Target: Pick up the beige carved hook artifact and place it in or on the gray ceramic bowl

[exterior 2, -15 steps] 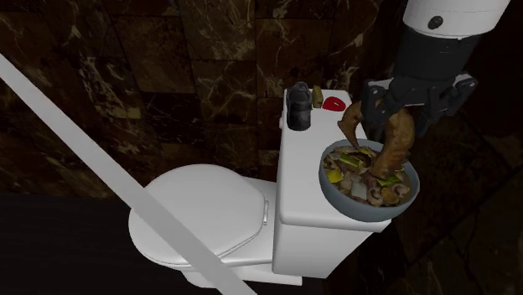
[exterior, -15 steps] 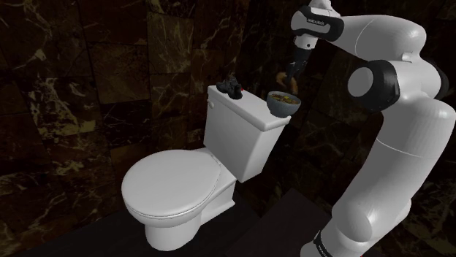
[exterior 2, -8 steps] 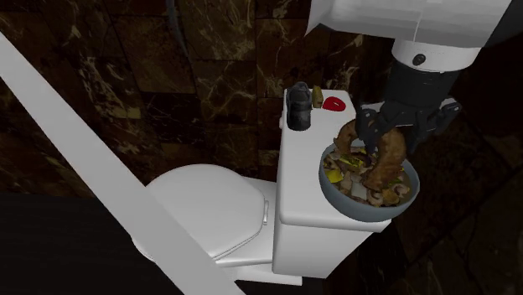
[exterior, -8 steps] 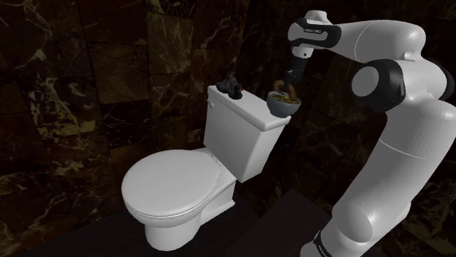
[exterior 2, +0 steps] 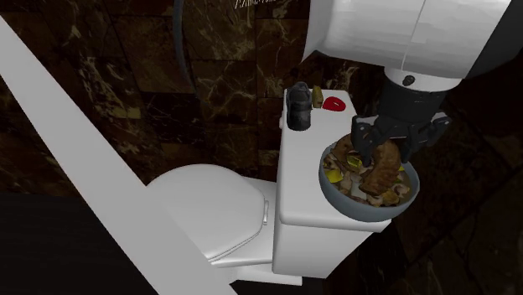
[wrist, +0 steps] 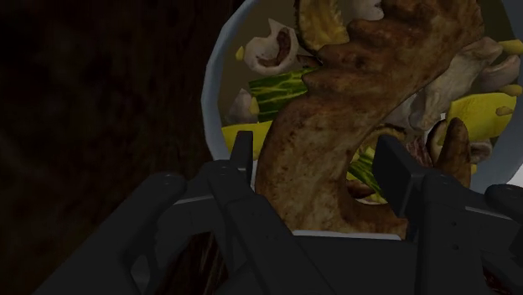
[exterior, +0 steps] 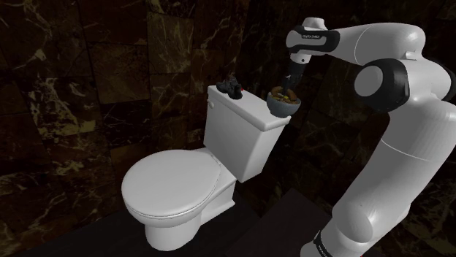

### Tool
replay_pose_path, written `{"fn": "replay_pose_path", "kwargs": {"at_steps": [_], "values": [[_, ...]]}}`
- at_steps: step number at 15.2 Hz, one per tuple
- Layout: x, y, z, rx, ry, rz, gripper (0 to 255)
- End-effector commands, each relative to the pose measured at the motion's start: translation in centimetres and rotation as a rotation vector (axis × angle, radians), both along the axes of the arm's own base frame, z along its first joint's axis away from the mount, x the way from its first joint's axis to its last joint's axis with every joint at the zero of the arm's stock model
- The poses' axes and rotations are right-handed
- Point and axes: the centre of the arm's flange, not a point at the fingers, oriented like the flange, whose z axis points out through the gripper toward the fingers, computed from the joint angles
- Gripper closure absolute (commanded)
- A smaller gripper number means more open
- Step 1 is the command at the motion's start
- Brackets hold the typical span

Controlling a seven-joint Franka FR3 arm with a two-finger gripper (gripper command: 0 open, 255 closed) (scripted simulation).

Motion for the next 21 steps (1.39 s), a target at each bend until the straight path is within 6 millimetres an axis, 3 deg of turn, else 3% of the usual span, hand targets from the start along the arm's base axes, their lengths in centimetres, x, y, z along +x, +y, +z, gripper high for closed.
{"fn": "replay_pose_path", "kwargs": {"at_steps": [1, 3, 4, 9, 13, 21], "values": [[0.0, 0.0, -0.3, 0.002, 0.004, 0.0, 255], [0.0, 0.0, -0.3, 0.002, 0.004, 0.0, 255], [0.0, 0.0, -0.3, 0.002, 0.004, 0.0, 0], [0.0, 0.0, -0.3, 0.002, 0.004, 0.0, 0], [-0.2, 0.4, 4.7, 0.002, 0.004, 0.0, 0], [-0.2, 0.4, 4.7, 0.002, 0.004, 0.0, 0]]}}
